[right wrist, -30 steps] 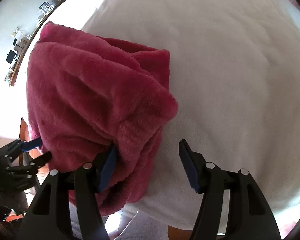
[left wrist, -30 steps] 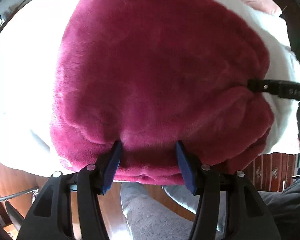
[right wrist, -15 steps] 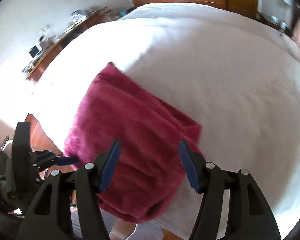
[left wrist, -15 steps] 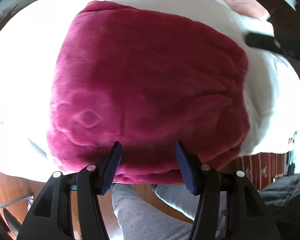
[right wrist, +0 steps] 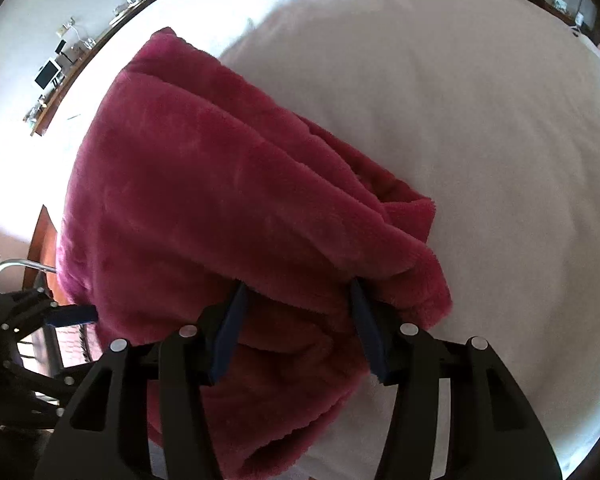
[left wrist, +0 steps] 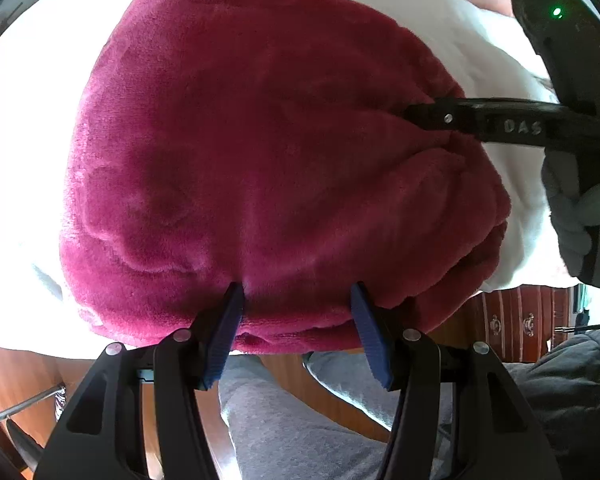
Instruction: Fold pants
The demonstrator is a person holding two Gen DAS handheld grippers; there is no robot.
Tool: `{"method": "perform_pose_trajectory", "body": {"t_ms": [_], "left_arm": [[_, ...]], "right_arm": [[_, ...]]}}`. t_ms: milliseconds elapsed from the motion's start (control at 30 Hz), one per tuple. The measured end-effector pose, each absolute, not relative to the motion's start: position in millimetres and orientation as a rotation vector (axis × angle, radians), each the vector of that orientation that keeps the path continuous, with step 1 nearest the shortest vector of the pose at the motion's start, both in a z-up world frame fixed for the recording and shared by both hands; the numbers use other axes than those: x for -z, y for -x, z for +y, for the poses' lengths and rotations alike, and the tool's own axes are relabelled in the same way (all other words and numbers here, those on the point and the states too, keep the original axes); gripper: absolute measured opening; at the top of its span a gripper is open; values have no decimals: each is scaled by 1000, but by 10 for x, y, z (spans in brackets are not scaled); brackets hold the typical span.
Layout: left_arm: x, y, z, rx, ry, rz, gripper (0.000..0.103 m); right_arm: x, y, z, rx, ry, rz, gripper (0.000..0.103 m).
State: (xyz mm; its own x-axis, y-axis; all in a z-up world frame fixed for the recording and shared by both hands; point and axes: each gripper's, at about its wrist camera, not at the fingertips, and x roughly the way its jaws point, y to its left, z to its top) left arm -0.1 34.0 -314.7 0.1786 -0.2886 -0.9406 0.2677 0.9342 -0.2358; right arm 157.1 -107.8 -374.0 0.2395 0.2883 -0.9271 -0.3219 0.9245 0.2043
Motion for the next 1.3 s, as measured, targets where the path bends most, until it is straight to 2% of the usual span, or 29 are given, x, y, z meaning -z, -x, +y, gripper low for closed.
{"method": "perform_pose_trajectory", "body": {"t_ms": [267, 500, 700, 833, 933, 967, 1033, 1300], "left_arm": [[2643, -231, 747, 362, 53, 1243, 56], [2424, -650, 1120, 324, 43, 1177, 58], [2438, -885, 1189, 354, -14, 1199, 59], [2682, -1023, 1154, 391, -78, 1249, 59], [2827, -1096, 1134, 411, -110, 1273, 69], [2866, -1121, 1149, 423, -112, 1282, 73], [2900, -1162, 1167, 444, -108, 1297, 73], [2784, -1299, 1213, 508, -121, 1302, 72]], "right_arm": [[3739, -1576, -1016, -394, 23, 1260, 53], [3178, -1317, -944, -372, 10, 1195, 53], [3151, -1031, -971, -328, -39, 1249, 53], [3474, -930, -1071, -224, -90, 1332, 53], [3774, -896, -1211, -141, -183, 1390, 56], [3847, -882, -1256, -116, -235, 1399, 60], [3897, -861, -1294, -82, -298, 1396, 62], [3624, -752, -1335, -48, -359, 1364, 62]]}}
